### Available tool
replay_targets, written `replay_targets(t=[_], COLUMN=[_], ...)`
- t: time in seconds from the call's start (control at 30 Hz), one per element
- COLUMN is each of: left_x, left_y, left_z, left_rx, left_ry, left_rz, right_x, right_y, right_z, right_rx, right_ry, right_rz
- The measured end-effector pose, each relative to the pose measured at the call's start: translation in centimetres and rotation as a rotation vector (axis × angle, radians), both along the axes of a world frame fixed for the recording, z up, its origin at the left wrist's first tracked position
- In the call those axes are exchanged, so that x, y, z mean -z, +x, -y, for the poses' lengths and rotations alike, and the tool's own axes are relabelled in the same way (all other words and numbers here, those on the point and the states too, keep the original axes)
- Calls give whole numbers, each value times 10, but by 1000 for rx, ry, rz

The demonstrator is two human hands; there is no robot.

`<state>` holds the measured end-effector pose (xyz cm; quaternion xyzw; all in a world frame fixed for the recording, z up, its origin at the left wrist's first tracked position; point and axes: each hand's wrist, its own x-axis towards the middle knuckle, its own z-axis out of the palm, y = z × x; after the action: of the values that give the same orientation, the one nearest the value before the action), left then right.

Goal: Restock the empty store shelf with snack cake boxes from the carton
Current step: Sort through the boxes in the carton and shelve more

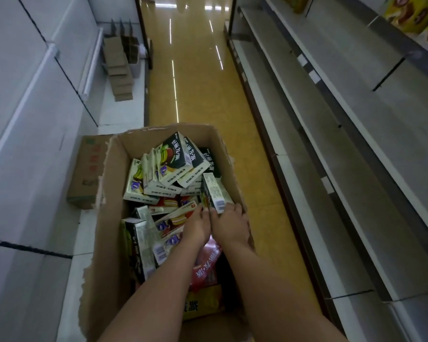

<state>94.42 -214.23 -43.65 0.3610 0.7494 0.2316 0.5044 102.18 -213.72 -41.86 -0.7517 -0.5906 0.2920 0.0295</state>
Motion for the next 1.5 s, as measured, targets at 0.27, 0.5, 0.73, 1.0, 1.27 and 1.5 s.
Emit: replay_targets(t=[0.27,0.5,0.73,1.0,1.27,1.5], left_x=[19,25,22,-1,12,6], left_y=[-2,-4,-7,2,20,26], left_z=[-10,-9,-4,12,33,41], left_rx=[-243,-308,-397,-570,-620,-636], left_ry=[-108,-183,-221,-390,-393,-331], left_rz=[345,461,403,729,838,848], right_x=[1,1,-7,-33,-16,-24], right_y=[-6,-6,3,15,29,34], right_z=[-12,-22,-28,-18,-2,5], right_rx=[-135,-161,-126,-25,-2,-11], right_ry=[-48,-144,-137,-161,-196,-142], right_rz=[228,164,91,-48,-211,-207])
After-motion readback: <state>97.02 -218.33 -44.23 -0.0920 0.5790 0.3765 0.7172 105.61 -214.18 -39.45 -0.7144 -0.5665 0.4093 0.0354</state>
